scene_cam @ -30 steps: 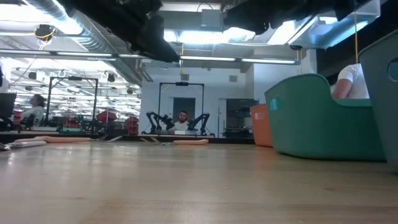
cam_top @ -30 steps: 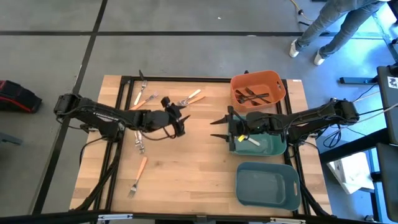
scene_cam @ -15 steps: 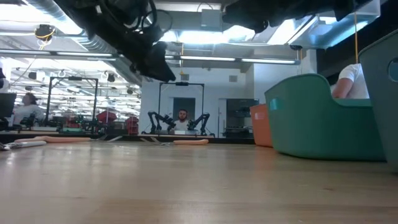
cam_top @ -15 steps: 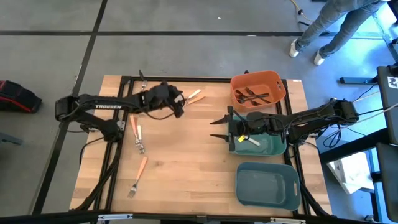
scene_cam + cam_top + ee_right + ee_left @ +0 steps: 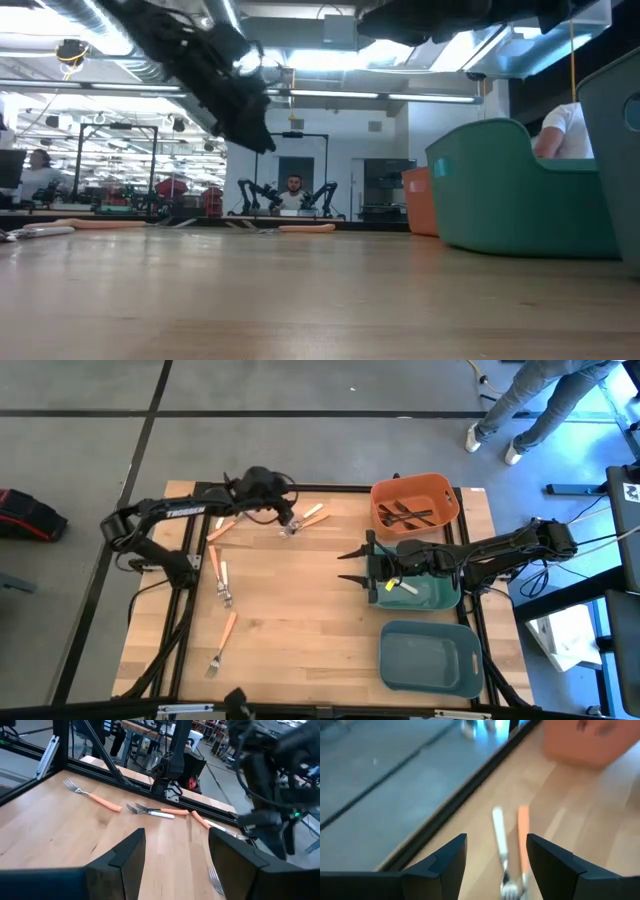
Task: Sort silverware by color (type)
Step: Put the white fork into the green bin
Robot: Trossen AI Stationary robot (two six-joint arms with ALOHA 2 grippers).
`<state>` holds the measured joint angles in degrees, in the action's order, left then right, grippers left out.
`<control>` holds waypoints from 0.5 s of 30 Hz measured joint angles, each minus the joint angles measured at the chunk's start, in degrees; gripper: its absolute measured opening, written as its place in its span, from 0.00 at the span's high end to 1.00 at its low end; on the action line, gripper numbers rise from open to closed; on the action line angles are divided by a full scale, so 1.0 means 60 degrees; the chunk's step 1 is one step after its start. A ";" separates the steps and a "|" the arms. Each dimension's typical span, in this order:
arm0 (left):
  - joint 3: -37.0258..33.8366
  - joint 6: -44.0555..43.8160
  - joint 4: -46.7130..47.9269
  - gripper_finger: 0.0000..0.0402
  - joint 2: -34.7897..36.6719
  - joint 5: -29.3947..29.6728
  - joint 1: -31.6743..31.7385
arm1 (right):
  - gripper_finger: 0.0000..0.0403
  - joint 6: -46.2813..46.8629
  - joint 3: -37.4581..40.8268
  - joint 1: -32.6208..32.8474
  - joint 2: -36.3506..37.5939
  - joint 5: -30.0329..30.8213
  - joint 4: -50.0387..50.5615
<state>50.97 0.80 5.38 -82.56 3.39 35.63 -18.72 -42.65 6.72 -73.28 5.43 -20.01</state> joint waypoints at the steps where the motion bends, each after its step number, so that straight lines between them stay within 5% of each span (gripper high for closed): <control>1: 0.0261 0.0063 0.0358 0.50 -0.0264 0.0094 0.0046 | 0.49 -0.0004 0.0000 0.0000 0.0000 0.0007 0.0004; 15: 0.2196 0.0356 0.1137 0.50 -0.3166 -0.0459 0.0526 | 0.49 0.0029 0.0000 0.0000 0.0000 0.0009 0.0559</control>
<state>64.14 2.93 12.21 -101.56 0.63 38.79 -18.55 -42.65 6.72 -73.28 5.49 -16.65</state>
